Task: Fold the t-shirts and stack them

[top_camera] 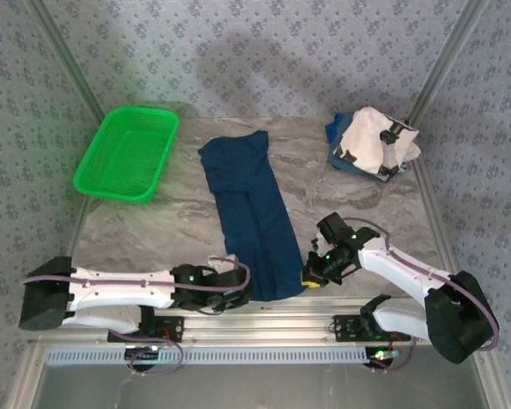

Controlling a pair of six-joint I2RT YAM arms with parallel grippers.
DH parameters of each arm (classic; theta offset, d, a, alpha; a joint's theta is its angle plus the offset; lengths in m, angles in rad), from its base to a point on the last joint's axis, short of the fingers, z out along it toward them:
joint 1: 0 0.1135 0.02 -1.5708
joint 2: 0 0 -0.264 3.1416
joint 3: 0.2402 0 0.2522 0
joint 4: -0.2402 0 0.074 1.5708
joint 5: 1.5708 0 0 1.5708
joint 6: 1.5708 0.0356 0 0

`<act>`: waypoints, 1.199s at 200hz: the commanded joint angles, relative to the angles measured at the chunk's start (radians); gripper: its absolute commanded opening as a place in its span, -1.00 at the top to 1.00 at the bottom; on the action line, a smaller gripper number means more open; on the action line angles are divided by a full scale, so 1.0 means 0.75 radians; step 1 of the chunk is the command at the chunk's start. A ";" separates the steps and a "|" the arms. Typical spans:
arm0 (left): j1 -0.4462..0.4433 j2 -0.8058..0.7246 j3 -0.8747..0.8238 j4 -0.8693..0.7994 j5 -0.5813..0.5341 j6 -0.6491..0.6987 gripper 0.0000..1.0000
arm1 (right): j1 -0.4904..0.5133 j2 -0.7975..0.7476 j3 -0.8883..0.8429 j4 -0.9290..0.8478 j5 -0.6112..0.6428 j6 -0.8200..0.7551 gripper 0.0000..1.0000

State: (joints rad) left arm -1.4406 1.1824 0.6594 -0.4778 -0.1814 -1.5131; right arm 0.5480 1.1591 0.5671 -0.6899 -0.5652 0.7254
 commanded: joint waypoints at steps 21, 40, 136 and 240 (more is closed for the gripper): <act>-0.061 -0.016 0.027 -0.316 -0.150 -0.532 0.95 | 0.007 -0.017 0.035 -0.068 0.011 0.005 1.00; -0.058 -0.071 0.014 -0.304 -0.211 -0.553 0.95 | 0.005 -0.016 0.100 -0.086 0.002 -0.003 1.00; 0.632 -0.269 0.092 -0.256 0.047 0.030 0.94 | -0.068 0.602 0.753 -0.064 -0.003 -0.232 1.00; 1.281 0.050 0.364 -0.214 0.489 0.608 0.93 | -0.169 1.148 1.501 -0.250 0.012 -0.337 1.00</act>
State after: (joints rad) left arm -0.5304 1.1549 0.8516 -0.6037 0.1013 -1.1862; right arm 0.4454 1.9575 1.6016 -0.8059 -0.5652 0.5034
